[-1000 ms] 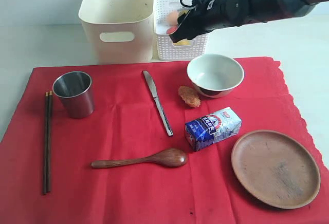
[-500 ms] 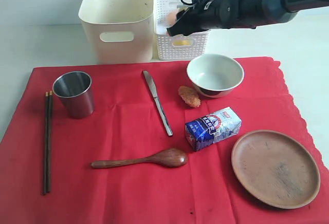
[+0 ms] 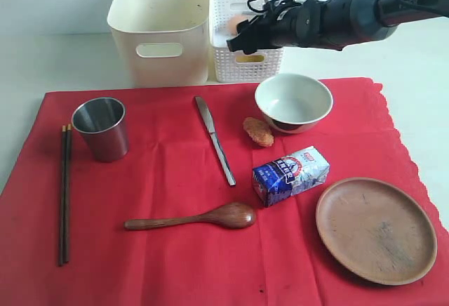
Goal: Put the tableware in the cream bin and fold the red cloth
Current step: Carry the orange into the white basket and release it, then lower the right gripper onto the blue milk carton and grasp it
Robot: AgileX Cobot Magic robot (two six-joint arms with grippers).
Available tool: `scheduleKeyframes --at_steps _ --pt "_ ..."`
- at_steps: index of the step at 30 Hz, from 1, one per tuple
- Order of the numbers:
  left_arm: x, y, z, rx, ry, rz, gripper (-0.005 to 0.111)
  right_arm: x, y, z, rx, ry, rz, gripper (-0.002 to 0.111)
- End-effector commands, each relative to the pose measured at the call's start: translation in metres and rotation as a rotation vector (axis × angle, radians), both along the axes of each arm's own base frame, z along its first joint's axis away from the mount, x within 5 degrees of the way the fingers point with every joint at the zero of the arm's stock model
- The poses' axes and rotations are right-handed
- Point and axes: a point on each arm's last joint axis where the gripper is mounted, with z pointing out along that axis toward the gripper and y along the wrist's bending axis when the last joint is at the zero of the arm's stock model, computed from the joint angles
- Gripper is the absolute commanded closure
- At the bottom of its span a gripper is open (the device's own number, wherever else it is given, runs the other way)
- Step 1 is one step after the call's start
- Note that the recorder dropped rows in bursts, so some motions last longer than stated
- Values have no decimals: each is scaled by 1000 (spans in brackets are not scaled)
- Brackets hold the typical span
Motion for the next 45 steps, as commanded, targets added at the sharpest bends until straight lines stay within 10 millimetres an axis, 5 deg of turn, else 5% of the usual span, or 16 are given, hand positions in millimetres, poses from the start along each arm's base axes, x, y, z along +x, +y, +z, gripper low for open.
scheduleKeyframes --at_steps 1,12,22,30,37,45 --pt "0 -1 0 -7 -5 -8 106 3 -2 6 26 -13 -21 33" --pt "0 -1 0 -7 -5 -8 106 -1 -2 7 58 81 -40 35" --pt "0 -1 0 -7 -5 -8 106 -20 -4 67 73 135 27 42" --pt "0 -1 0 -7 -5 -8 106 -50 -10 118 54 249 120 75" --pt "0 -1 0 -7 -5 -8 106 -73 -23 127 33 260 136 107" --pt "0 -1 0 -7 -5 -8 106 -108 -40 133 68 308 123 108"
